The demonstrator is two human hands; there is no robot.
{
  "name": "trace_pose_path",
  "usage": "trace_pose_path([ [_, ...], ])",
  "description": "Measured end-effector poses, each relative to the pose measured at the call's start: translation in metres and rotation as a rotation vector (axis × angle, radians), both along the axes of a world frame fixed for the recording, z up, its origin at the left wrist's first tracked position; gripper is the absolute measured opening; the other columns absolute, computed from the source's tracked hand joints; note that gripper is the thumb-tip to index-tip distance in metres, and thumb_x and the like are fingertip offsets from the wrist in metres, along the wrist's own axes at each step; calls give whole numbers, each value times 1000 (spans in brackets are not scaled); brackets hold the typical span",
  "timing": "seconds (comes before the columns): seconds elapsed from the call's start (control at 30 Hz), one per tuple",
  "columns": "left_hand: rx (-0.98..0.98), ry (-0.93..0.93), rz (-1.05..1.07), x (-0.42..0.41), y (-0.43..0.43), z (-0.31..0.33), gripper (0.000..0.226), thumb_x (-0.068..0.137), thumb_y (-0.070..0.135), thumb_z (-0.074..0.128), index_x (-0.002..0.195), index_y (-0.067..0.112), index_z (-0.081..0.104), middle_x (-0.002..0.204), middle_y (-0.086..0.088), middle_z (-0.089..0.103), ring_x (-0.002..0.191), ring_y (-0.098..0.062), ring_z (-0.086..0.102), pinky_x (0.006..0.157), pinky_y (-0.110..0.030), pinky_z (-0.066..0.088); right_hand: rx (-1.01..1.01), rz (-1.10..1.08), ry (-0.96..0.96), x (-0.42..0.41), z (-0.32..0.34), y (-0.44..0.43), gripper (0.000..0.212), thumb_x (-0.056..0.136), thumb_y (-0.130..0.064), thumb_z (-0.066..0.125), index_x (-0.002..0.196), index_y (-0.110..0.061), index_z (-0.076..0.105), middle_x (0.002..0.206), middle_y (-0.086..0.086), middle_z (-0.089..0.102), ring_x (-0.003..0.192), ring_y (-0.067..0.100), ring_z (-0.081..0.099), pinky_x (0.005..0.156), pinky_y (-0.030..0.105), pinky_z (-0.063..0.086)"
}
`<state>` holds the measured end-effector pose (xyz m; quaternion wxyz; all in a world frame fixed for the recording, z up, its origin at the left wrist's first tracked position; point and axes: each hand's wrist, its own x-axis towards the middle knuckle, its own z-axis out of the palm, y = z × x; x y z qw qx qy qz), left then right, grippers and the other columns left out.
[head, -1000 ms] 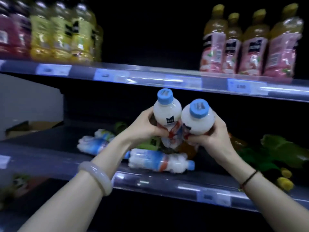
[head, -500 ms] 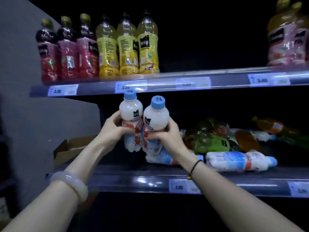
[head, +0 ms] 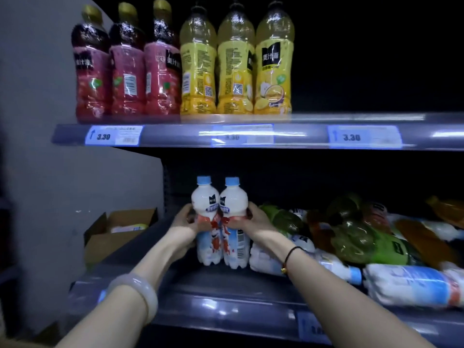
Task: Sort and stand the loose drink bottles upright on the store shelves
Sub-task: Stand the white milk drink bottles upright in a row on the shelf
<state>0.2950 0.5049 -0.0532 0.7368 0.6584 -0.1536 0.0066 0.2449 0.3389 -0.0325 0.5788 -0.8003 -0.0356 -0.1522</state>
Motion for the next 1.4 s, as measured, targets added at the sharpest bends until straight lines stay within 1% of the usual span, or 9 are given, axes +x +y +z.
trace_pose_path([
  [0.43, 47, -77, -238, 46, -62, -10, 50, 81, -7, 62, 126, 10, 48, 121, -15, 61, 103, -24, 64, 77, -31, 59, -91, 46, 92, 18, 10, -71, 35, 75, -5, 75, 102, -21, 59, 87, -12, 63, 77, -5, 57, 53, 2, 45],
  [0.53, 52, -90, -248, 43, -61, -14, 52, 80, -4, 66, 128, 9, 48, 124, -16, 61, 110, -27, 62, 83, -33, 58, -104, 60, 69, 13, 8, -71, 34, 74, -9, 78, 95, -25, 58, 89, -12, 63, 77, -6, 58, 56, 4, 46],
  [0.63, 108, -203, 46, 31, -63, -13, 65, 74, 2, 75, 130, 11, 44, 125, -5, 55, 112, -18, 55, 92, -31, 47, -228, 9, 44, -2, 12, -71, 20, 78, -18, 75, 83, -26, 57, 83, -12, 62, 75, -4, 58, 62, 8, 48],
  [0.73, 121, -521, 413, -6, -68, -6, 43, 68, 2, 72, 102, 21, 53, 105, -4, 57, 98, -16, 55, 82, -19, 43, -558, -233, 32, -30, 20, -83, 18, 81, -26, 70, 92, -16, 62, 94, 2, 67, 88, 15, 63, 79, 30, 53],
  [0.8, 289, -690, 185, -42, -79, 0, 33, 66, 5, 67, 87, 28, 56, 91, 3, 62, 84, -8, 57, 74, -11, 45, -828, -190, 182, -55, 23, -94, 24, 79, -30, 69, 99, -18, 62, 99, 4, 68, 88, 20, 64, 78, 31, 53],
  [0.93, 1090, -772, -321, -83, -121, 3, 49, 66, 30, 69, 112, 25, 53, 109, 3, 60, 96, -15, 59, 83, -31, 52, -1258, -46, 472, -89, 11, -100, 63, 68, -36, 77, 123, -22, 49, 117, 2, 63, 103, 22, 62, 88, 31, 51],
  [1.1, 1225, -785, -201, -92, -144, -6, 89, 68, 42, 76, 138, 20, 26, 128, -6, 53, 111, -24, 54, 89, -34, 47, -1004, -83, 233, -89, -4, -117, 52, 66, -24, 81, 109, -10, 56, 101, 6, 64, 87, 17, 58, 69, 27, 45],
  [1.27, 994, -735, -310, -77, -112, 1, 64, 75, 45, 70, 131, 25, 48, 129, 7, 58, 113, -8, 55, 96, -31, 48, -558, 32, 141, -91, 1, -131, 51, 77, -27, 76, 122, -14, 58, 110, 5, 69, 104, 19, 65, 96, 36, 51],
  [1.4, 788, -672, -200, -68, -85, 3, 49, 76, 27, 74, 121, 16, 60, 118, 5, 63, 107, -4, 58, 96, -23, 47, -475, 134, 189, -94, 5, -125, 46, 78, -32, 73, 119, -20, 55, 99, 3, 69, 85, 19, 69, 73, 29, 55],
])
